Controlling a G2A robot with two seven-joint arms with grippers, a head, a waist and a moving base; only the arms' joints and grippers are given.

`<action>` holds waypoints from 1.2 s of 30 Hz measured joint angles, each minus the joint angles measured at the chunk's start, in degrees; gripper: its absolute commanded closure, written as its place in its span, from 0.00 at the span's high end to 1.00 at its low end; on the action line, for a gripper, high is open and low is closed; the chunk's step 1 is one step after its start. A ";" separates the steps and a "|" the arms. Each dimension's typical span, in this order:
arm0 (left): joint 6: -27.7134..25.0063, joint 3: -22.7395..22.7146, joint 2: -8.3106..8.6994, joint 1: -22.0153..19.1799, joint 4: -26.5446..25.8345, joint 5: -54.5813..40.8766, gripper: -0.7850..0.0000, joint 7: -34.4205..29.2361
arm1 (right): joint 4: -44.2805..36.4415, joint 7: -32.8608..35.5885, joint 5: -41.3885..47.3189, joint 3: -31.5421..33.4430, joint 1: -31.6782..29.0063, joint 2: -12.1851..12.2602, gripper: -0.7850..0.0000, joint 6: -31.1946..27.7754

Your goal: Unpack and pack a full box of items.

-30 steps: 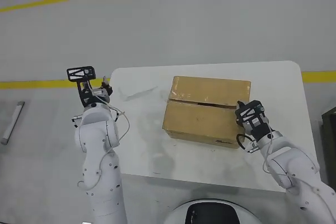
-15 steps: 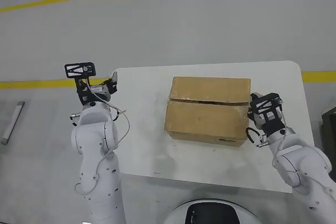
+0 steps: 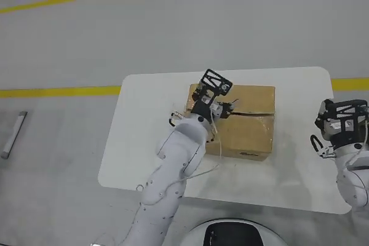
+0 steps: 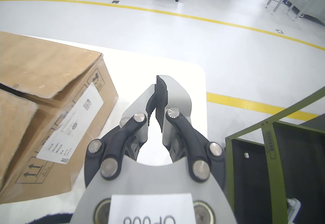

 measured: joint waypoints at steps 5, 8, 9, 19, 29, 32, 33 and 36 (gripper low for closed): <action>-2.84 5.10 -0.77 -3.25 5.76 1.54 1.00 -2.43 | 1.06 -1.02 0.85 1.11 -1.11 0.00 0.00 -0.48; -3.84 6.57 -1.01 -4.78 8.62 3.48 1.00 -4.12 | 1.57 -1.47 1.15 1.44 -1.46 -0.01 0.00 -0.63; -3.99 7.03 -1.05 -5.18 9.46 4.64 1.00 -4.63 | 1.74 -1.55 1.20 1.53 -1.54 -0.01 0.00 -0.69; -3.28 9.55 -1.55 -7.21 14.33 12.35 1.00 -5.98 | 2.71 -1.72 1.64 1.96 -1.25 0.03 0.00 -1.56; 0.33 10.07 -1.46 -5.93 14.98 20.77 0.00 -1.66 | 2.17 -1.74 1.06 1.10 -1.59 -0.04 0.00 -1.52; 0.51 9.75 -1.34 -4.59 13.93 21.63 0.00 -0.39 | 1.64 -1.71 0.74 0.70 -1.97 -0.08 0.00 -1.33; 0.74 9.67 -1.30 -4.19 13.61 22.12 0.00 -0.37 | 1.52 -1.74 0.70 0.61 -2.13 -0.10 0.00 -1.24; 1.43 9.84 -1.29 -2.44 12.22 23.16 0.00 -0.55 | 1.02 -1.99 0.60 0.25 -2.75 -0.17 0.00 -1.05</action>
